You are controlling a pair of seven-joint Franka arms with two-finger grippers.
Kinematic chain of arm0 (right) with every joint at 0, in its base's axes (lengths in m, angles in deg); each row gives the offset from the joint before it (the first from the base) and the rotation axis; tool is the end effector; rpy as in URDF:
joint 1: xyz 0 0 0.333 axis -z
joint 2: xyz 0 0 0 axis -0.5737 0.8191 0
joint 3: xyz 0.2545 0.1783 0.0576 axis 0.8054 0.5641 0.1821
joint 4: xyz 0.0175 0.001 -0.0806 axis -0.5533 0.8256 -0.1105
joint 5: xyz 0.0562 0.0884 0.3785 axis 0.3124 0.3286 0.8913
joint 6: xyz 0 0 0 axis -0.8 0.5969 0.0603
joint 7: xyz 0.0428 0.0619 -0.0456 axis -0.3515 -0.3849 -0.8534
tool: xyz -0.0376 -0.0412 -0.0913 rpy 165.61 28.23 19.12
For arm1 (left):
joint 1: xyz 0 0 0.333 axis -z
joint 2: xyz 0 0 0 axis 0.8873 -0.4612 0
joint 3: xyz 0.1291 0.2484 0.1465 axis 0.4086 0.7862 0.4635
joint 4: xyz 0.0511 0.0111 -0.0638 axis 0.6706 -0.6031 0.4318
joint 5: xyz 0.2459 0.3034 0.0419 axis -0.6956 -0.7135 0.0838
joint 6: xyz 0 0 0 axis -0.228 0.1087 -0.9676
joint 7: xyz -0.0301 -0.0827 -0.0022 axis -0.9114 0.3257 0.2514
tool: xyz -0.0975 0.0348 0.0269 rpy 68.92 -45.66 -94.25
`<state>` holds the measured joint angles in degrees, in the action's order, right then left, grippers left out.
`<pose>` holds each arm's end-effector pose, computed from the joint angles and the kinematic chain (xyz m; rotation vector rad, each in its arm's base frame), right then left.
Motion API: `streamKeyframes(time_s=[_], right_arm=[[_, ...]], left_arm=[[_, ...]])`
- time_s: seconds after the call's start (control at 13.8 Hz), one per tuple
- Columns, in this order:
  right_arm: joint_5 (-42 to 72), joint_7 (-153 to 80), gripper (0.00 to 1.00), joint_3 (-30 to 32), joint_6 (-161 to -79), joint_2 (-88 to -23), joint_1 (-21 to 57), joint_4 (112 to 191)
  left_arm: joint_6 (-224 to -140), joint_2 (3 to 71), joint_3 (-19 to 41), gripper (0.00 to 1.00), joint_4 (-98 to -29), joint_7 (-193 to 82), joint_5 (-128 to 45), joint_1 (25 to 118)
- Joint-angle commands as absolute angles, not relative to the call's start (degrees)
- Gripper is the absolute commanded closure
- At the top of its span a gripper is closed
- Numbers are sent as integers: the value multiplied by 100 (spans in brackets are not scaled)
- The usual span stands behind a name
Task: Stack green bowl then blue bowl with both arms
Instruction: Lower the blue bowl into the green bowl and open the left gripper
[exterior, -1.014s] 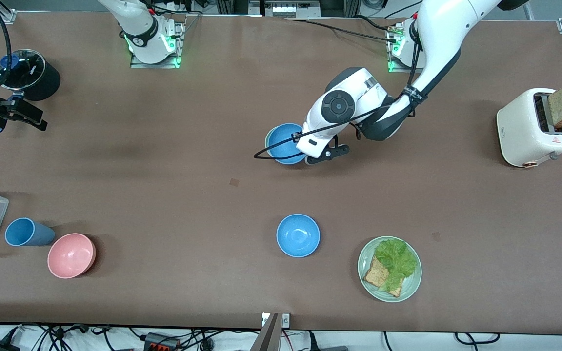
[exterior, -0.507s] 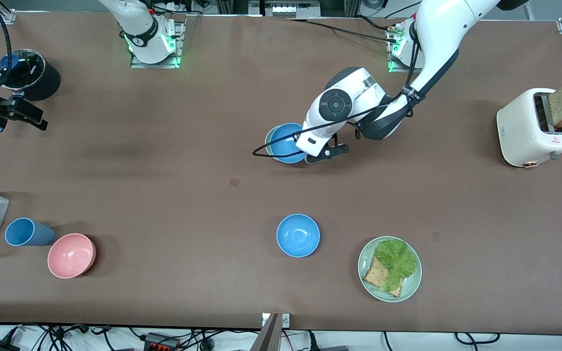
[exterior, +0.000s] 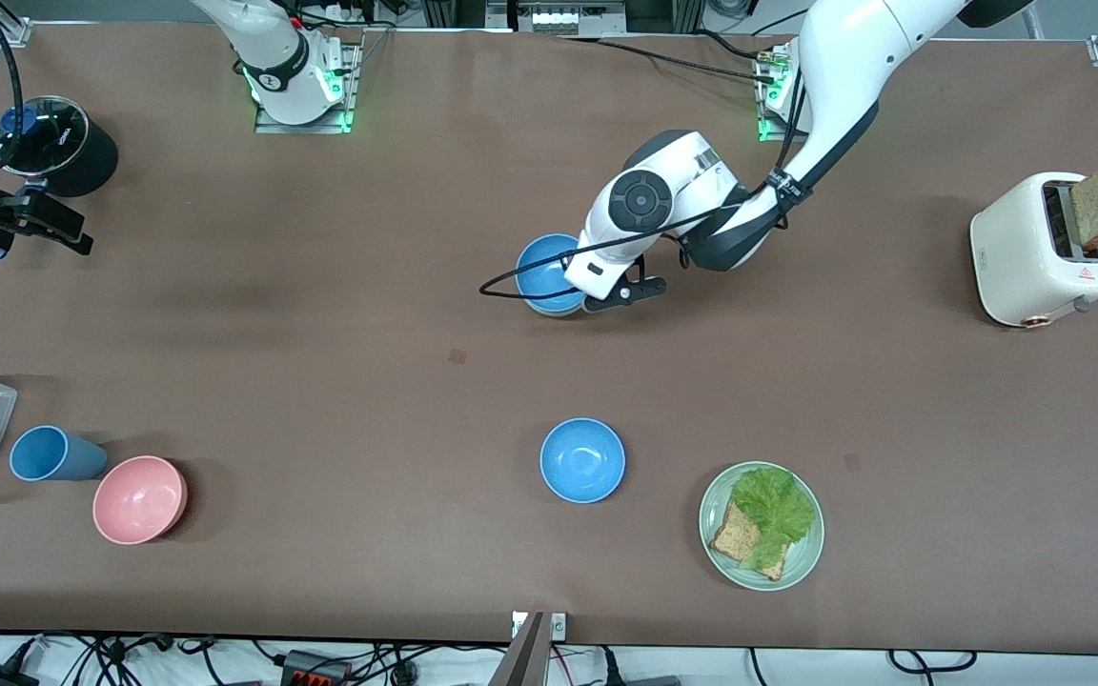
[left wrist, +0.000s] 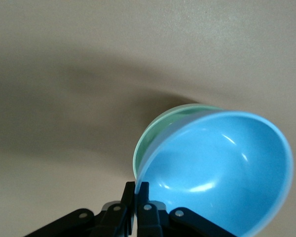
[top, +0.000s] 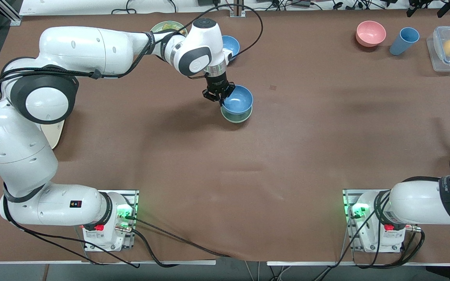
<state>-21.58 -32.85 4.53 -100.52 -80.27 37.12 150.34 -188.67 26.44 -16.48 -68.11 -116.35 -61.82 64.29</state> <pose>0.5549 -0.0389 0.5817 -3.1371 0.0736 0.0097 0.4622 -0.4333 0.2720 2.9995 0.4596 -0.4327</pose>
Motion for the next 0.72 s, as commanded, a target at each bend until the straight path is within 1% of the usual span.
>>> streamKeyframes(time_s=[0.0,0.14,0.36,0.51,0.58,0.65], right_arm=[[-2228,-3307,0,469,-10029,-8100,3721,15056],[-2228,-3307,0,469,-10011,-8109,3721,15056],[-2228,-3324,0,469,-10011,-8100,3712,15056],[-2228,-3350,0,469,-10011,-8100,3712,15056],[-2236,-3359,0,469,-10003,-8109,3712,15056],[-2236,-3368,0,469,-9994,-8109,3712,15056]], left_arm=[[-18884,2679,-1592,75,-6816,-11723,-6332,6465],[-18674,2731,-1601,64,-6764,-11732,-6332,6403],[-18462,2942,-1654,62,-6719,-11706,-6332,6193],[-18042,3143,-1698,60,-6614,-11670,-6332,6017],[-17900,3206,-1724,60,-6553,-11644,-6332,5947],[-17786,3354,-1872,61,-6491,-11618,-6332,5850]])
